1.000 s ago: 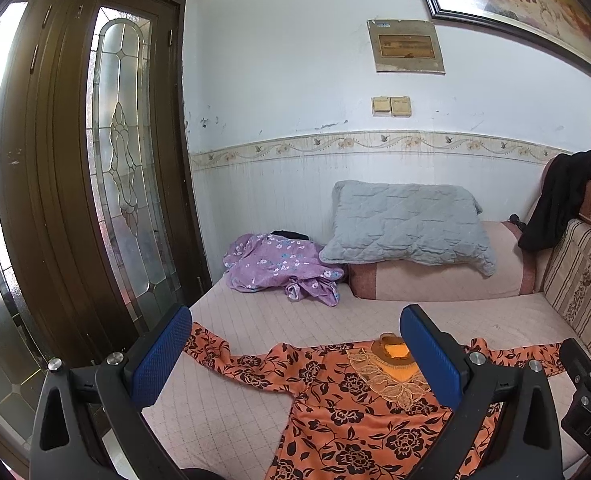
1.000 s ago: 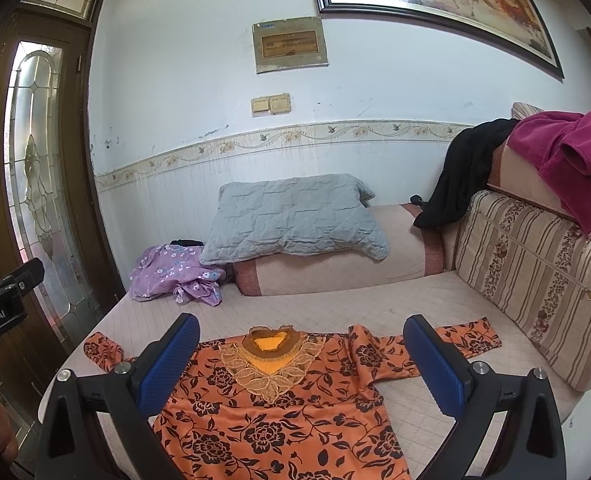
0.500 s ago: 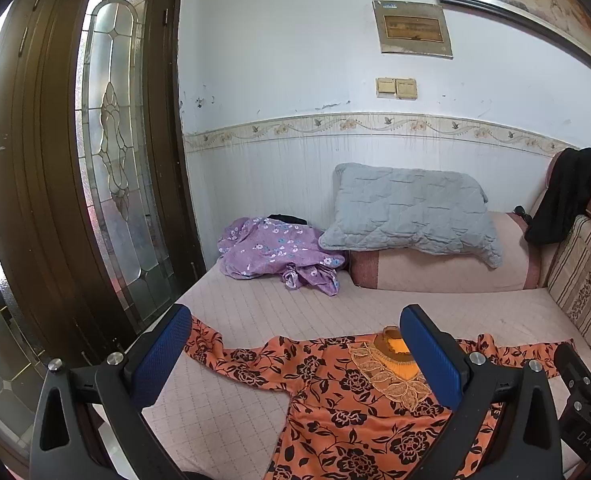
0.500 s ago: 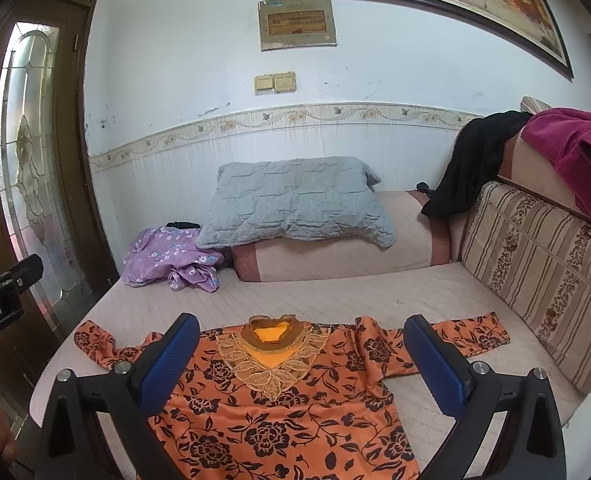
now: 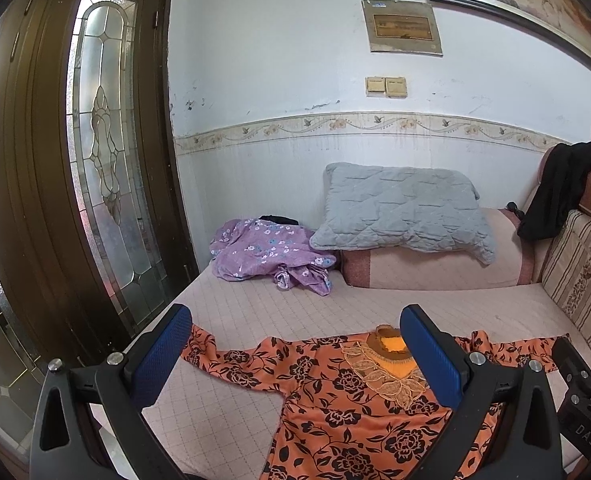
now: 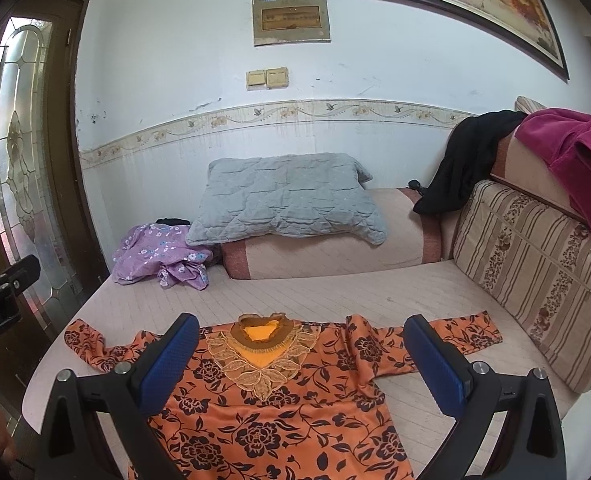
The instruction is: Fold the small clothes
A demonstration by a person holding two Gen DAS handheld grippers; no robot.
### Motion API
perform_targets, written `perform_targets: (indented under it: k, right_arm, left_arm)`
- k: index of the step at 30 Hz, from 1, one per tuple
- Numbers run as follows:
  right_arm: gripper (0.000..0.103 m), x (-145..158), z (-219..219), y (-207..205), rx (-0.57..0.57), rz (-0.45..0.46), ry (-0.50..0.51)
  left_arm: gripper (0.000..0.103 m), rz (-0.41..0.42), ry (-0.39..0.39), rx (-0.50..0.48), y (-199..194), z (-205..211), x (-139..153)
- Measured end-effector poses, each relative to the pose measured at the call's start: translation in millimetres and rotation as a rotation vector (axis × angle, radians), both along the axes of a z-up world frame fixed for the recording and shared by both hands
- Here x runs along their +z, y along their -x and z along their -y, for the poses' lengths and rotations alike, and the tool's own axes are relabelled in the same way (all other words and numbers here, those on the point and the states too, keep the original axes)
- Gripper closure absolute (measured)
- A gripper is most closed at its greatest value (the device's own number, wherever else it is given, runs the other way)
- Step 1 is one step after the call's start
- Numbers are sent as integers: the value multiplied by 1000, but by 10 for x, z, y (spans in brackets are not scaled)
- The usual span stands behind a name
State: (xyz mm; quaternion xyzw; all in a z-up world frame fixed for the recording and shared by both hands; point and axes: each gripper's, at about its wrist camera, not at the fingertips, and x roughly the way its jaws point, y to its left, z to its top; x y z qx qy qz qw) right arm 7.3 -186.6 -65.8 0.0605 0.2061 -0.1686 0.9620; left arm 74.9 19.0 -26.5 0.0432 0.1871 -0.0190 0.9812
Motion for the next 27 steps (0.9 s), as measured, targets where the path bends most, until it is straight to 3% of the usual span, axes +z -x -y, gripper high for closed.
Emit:
perform_targets:
  k: [16,27]
  right_arm:
    - [0,116,237,225,-57,-11,-14]
    - [0,82,258,25,-63,-40,-5]
  left_arm:
    - [0,64,-40,-13,350,151,200]
    - [0,47,-47,-25,166,201,111]
